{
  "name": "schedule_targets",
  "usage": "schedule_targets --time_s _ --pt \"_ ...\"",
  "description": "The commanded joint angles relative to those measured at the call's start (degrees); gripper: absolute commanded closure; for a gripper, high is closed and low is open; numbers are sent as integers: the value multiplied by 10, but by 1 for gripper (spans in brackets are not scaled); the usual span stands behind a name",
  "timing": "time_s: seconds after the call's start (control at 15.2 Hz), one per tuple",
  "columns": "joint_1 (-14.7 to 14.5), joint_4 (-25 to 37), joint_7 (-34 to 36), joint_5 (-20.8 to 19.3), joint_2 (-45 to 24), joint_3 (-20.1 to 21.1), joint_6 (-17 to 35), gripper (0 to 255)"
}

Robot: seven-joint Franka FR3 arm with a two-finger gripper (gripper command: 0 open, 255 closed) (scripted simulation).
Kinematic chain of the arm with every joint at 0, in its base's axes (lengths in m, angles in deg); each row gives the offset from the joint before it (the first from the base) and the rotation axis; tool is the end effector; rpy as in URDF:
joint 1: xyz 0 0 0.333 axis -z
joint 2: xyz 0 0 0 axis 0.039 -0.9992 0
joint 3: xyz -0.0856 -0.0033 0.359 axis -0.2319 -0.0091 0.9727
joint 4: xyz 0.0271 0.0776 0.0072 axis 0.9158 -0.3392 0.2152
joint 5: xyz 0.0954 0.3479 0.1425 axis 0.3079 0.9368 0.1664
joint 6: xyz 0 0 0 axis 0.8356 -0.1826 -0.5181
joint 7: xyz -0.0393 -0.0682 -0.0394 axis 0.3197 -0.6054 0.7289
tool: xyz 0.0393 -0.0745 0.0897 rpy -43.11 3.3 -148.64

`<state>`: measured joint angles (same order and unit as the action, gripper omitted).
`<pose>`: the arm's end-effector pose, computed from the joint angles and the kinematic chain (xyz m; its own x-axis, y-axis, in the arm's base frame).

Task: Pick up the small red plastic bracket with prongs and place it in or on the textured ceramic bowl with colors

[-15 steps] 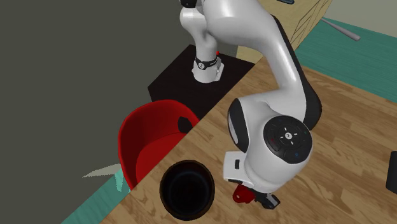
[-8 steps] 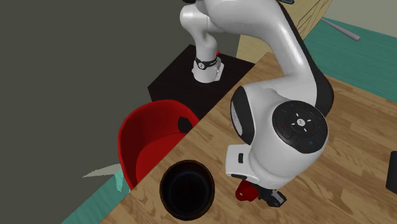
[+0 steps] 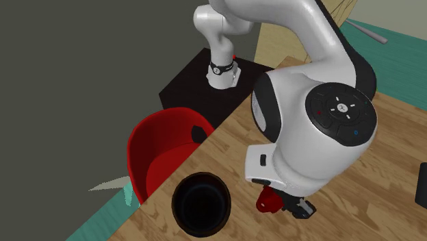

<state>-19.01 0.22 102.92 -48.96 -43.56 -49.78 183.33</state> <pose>0.5839 0.4181 0.4126 0.8817 -0.4654 -0.0770 -0.4687 -0.8828 -0.0313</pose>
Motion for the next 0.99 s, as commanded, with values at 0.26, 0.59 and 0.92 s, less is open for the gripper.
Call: schedule_targets --time_s 0.26,0.59,0.92 --pt "-1 31 0 3 11 2 -42 255" --pt "29 20 -35 11 27 -4 -48 255" --pt "75 10 -94 20 41 -17 -54 255"
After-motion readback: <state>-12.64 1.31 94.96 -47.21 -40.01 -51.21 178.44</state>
